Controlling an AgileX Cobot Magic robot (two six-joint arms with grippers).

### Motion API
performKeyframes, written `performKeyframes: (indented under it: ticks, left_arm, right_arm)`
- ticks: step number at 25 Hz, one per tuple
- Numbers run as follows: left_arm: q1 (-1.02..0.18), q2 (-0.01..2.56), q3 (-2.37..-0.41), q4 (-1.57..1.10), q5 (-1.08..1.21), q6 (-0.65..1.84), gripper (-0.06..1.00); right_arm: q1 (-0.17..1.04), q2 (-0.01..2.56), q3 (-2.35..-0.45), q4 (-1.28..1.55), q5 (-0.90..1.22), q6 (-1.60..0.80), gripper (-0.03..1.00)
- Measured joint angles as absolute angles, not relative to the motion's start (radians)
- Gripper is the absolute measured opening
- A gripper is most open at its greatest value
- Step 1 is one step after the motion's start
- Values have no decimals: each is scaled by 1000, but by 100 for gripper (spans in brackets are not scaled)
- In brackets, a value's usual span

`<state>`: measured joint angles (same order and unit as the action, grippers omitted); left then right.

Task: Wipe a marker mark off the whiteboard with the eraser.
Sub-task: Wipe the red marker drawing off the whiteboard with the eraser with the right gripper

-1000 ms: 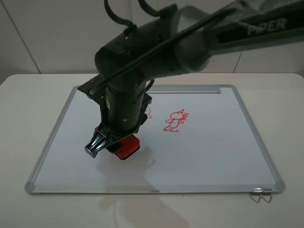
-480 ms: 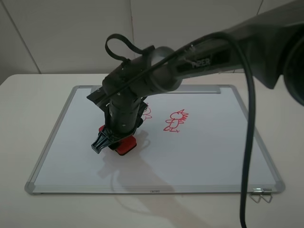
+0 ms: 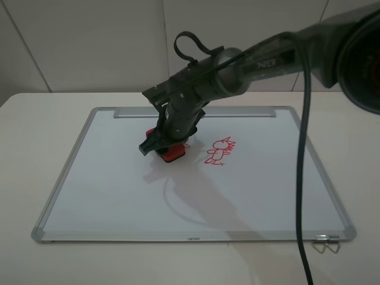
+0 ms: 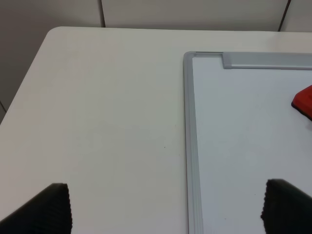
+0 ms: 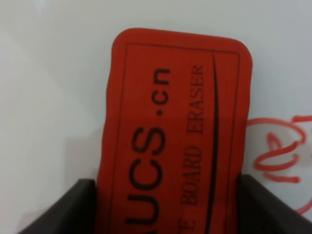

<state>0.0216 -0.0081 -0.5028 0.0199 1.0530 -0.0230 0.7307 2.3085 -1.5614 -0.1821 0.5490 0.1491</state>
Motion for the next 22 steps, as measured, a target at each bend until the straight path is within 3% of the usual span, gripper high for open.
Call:
performKeyframes:
  ticks: [8,22]
  left_arm:
    - [22,-8,-503,20,1053,-23,78]
    - [22,-8,-503,20,1053,-23,78]
  right_arm:
    - [585,2343,-1576,-143,494,156,50]
    - [646,2331,-1584,-152,599,169,50]
